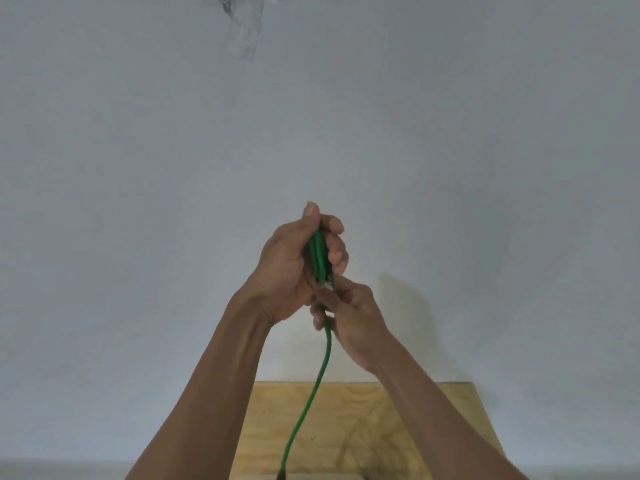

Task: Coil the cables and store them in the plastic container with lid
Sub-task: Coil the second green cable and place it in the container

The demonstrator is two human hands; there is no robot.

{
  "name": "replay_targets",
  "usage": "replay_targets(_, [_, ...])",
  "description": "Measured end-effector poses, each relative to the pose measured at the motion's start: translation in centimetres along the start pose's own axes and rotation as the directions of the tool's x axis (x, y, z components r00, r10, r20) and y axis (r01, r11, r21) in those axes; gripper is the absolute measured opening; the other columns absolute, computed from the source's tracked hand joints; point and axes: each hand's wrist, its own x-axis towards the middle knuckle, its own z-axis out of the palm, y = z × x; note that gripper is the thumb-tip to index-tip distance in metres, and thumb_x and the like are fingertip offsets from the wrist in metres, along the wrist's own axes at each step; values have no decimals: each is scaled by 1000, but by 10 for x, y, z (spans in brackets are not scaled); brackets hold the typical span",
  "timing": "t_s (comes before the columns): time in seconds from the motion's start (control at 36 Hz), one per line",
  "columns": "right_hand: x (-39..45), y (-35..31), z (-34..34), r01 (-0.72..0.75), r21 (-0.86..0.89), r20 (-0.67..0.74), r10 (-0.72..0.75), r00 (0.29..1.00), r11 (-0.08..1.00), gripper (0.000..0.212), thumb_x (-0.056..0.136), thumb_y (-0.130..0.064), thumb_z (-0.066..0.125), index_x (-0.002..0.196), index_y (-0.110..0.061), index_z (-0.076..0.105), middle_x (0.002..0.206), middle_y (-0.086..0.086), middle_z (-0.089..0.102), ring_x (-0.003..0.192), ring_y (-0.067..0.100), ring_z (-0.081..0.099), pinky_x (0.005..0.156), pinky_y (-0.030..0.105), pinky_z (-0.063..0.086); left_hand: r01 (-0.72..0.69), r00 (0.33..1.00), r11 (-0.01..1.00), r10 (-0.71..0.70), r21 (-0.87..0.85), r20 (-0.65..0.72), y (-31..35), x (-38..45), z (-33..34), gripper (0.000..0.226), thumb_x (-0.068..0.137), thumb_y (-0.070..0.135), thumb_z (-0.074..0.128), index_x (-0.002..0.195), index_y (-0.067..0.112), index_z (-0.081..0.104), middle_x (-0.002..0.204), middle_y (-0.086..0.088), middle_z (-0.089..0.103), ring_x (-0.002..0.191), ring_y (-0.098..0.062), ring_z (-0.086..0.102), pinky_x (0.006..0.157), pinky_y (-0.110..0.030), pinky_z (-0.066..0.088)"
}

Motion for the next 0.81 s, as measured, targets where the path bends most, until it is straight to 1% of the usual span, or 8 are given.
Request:
replay_targets(0.17, [-18,1,15,-95,86,10,95,995,992,28,102,-7,53,125,-15,67,94,3,73,61,14,44,53,29,41,-70,993,992,80,108,-89,0,8,-22,47,104,41,36,106,4,65,71,-8,62,64,-22,55,67,-30,48])
replay_targets(0.28, [-21,-5,16,-108,-40,-7,108,994,993,25,99,-8,58,117,-20,70,95,7,75,59,13,42,51,26,38,-39,995,957,63,286,-76,-7,8,-31,49,101,43,39,113,4,65,77,-8,67,69,-20,60,69,-28,51])
replay_targets(0.39, [-21,-15,11,-70,-327,7,77,997,942,27,95,-10,65,121,-19,67,101,-4,79,66,-3,66,61,11,48,-19,992,848,84,529,-99,-15,5,-41,44,105,40,38,116,6,65,85,-8,71,78,-20,63,79,-32,52])
replay_targets(0.47, [-17,-28,6,36,-560,64,-1,998,828,23,93,-6,62,111,-19,71,96,-7,78,91,2,72,81,23,58,19,993,701,68,713,-94,-20,3,-42,42,106,43,37,112,13,66,88,-5,74,82,-18,69,79,-35,56])
replay_targets(0.53, [-13,-42,6,100,-715,122,-17,992,692,19,91,-8,59,100,-22,70,94,-9,77,83,1,71,79,27,59,29,997,599,42,800,-68,-22,1,-42,49,104,51,37,104,13,68,83,0,71,80,-15,68,74,-33,53])
replay_targets(0.61, [-7,-65,5,180,-876,186,-32,982,448,8,89,-22,67,89,-30,64,95,-14,74,63,-8,55,67,25,47,29,1000,596,-10,803,-29,-21,-1,-43,68,102,57,35,82,-4,60,65,1,51,59,-13,50,63,-26,42])
replay_targets(0.69, [-1,-86,3,218,-931,227,-4,974,293,8,87,-34,71,85,-33,63,89,-16,74,74,1,60,70,29,47,66,997,597,-74,799,-27,-18,-7,-40,68,105,53,26,67,3,50,57,3,50,53,-10,47,58,-25,41])
replay_targets(0.81, [11,-101,-4,288,-919,315,64,947,270,11,89,-27,71,82,-32,64,82,-16,68,73,9,61,70,31,51,114,986,583,-164,805,-21,-18,-12,-38,73,104,58,12,73,7,54,64,-8,63,57,-11,55,64,-33,45])
